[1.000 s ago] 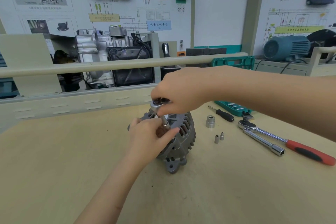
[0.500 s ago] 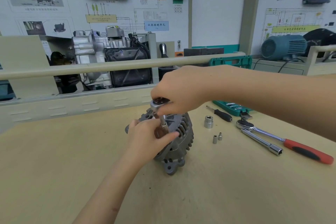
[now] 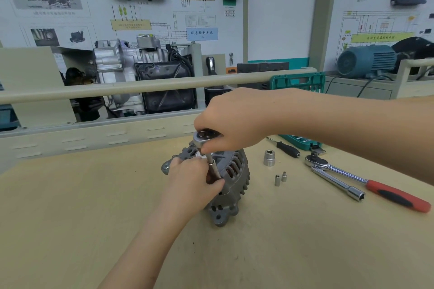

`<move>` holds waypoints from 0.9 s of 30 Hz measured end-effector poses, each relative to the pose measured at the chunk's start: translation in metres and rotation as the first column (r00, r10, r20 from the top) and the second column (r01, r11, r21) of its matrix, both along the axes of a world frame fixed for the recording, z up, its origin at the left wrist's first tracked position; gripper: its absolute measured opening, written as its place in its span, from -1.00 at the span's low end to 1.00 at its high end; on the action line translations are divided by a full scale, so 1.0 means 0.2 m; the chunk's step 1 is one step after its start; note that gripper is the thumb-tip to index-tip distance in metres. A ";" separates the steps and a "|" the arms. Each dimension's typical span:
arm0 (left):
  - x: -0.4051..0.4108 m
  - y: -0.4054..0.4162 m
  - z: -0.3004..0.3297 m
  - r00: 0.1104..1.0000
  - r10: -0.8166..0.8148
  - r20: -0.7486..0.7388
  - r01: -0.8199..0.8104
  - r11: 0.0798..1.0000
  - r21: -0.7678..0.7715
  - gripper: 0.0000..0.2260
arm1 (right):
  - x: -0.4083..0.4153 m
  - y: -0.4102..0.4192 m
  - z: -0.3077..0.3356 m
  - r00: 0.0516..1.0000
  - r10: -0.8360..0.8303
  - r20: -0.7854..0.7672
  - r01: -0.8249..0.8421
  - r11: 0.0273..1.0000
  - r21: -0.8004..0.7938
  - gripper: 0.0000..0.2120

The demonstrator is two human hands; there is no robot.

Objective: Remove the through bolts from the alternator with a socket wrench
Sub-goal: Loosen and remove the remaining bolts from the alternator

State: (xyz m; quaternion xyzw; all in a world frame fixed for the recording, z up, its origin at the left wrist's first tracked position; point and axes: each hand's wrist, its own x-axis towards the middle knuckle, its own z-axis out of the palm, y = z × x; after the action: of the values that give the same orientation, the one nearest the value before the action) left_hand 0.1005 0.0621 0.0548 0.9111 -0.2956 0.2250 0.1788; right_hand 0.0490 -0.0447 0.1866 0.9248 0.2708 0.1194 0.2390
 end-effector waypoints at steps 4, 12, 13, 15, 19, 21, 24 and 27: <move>-0.01 -0.01 0.00 1.000 -0.020 0.007 0.020 0.999 -0.031 -0.67 | -0.01 -0.02 0.01 1.000 -0.002 0.004 0.002 1.000 -0.011 -0.65; -0.02 -0.01 0.01 0.997 -0.078 0.023 0.080 0.994 -0.072 -0.64 | -0.02 -0.04 0.01 1.000 -0.005 0.002 0.005 1.000 0.009 -0.65; -0.02 0.00 0.01 0.996 -0.091 0.017 0.093 0.991 -0.101 -0.66 | -0.03 -0.04 0.03 1.000 0.002 0.006 -0.002 1.000 0.027 -0.66; -0.01 0.02 0.04 0.994 -0.110 -0.017 0.104 0.973 -0.205 -0.77 | -0.02 -0.04 0.07 0.999 0.024 0.021 -0.025 0.997 0.069 -0.68; -0.01 0.04 0.06 0.985 -0.137 -0.103 0.098 0.943 -0.319 -0.89 | -0.01 -0.02 0.11 0.998 0.031 0.049 -0.034 0.997 0.068 -0.67; -0.02 0.05 0.06 0.980 -0.147 -0.135 0.096 0.940 -0.326 -0.91 | -0.02 0.00 0.10 0.998 0.028 0.057 -0.031 0.998 0.058 -0.69; -0.03 0.05 0.07 0.974 -0.167 -0.154 0.103 0.928 -0.358 -0.92 | -0.03 0.01 0.10 0.997 0.029 0.067 -0.033 0.998 0.060 -0.69; -0.03 0.06 0.08 0.967 -0.203 -0.152 0.121 0.897 -0.425 -0.94 | -0.03 0.00 0.13 0.996 0.031 0.081 -0.038 0.996 0.082 -0.67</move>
State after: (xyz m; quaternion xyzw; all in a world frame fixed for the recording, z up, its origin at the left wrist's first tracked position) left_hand 0.0951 0.0737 0.0699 0.8422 -0.2978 0.1776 0.4130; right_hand 0.0422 -0.0445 0.2116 0.9236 0.2718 0.1716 0.2089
